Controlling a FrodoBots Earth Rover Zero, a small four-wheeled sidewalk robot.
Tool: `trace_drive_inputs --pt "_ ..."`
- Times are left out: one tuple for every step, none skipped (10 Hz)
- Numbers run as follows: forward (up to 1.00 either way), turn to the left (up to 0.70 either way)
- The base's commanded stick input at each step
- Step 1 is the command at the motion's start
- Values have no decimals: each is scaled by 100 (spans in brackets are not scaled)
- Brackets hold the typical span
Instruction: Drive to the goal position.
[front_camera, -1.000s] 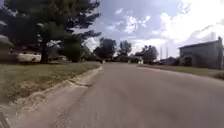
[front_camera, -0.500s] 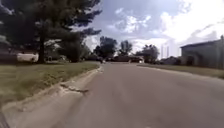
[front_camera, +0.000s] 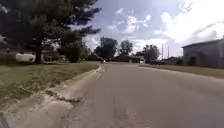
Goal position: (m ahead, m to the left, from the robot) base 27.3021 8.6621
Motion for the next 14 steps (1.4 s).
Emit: trace_drive_inputs --pt "100 0" --pt "100 0" --pt "100 0" --pt "100 0" --pt "98 0" --pt "98 0" --pt "98 0" --pt "98 0" --pt "98 0" --pt "100 0" --pt "100 0" --pt "100 0" --pt "100 0" --pt "100 0"
